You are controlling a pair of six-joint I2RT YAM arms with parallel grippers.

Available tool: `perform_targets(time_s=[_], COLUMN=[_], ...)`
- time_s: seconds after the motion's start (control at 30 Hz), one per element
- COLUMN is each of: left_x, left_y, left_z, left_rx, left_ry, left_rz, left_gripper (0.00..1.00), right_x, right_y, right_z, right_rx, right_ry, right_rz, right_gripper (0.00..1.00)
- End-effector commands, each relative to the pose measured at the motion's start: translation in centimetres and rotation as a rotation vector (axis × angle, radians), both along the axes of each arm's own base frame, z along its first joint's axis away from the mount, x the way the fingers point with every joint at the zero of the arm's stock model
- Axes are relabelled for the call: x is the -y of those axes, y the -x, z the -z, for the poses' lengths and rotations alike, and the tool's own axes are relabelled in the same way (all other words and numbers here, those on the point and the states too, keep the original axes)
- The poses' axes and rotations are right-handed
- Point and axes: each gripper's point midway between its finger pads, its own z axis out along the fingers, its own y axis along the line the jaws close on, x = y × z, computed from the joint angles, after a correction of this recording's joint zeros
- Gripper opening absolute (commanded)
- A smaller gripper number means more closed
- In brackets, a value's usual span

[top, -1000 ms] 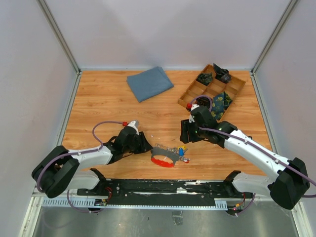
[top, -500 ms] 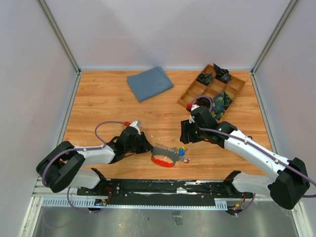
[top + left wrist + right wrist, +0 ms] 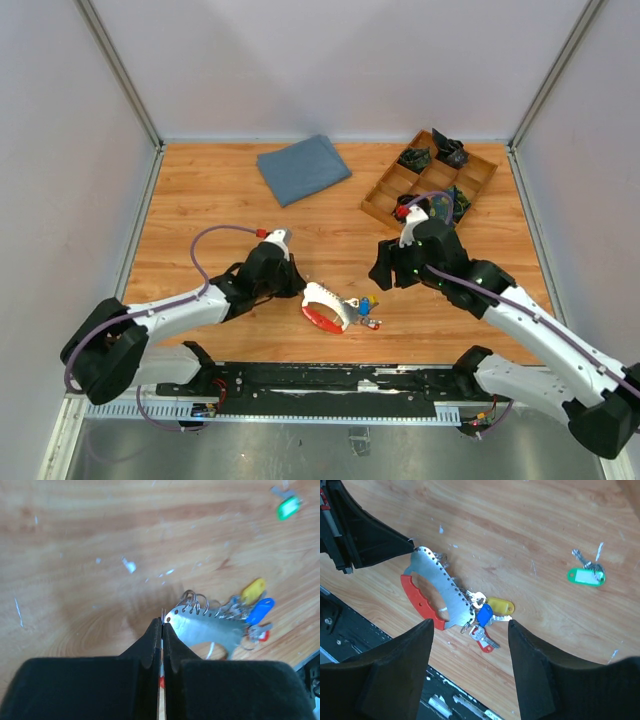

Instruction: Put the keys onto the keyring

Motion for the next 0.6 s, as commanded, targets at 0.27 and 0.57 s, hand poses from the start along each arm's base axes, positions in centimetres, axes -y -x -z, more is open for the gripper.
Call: perform_targets(time_s=[0.27,0.57], left_x=[0.7,4.1], left_y=[-2.9,-0.8], left_z=[-13.5,-21.3], left_rx=[0.355,0.583], left_ry=[-0.179,-0.265], left_rz=[0.161,0.406], left_gripper=[0.0,0.01], right_x=[2.0,2.0], right_y=[-0.6,2.7], right_z=[-7.6,-13.1], right_rx=[0.39,0.642], right_ry=[-0.175,-0.187], right_rz=[0.027,-0.222], right_gripper=[0.73,0.82])
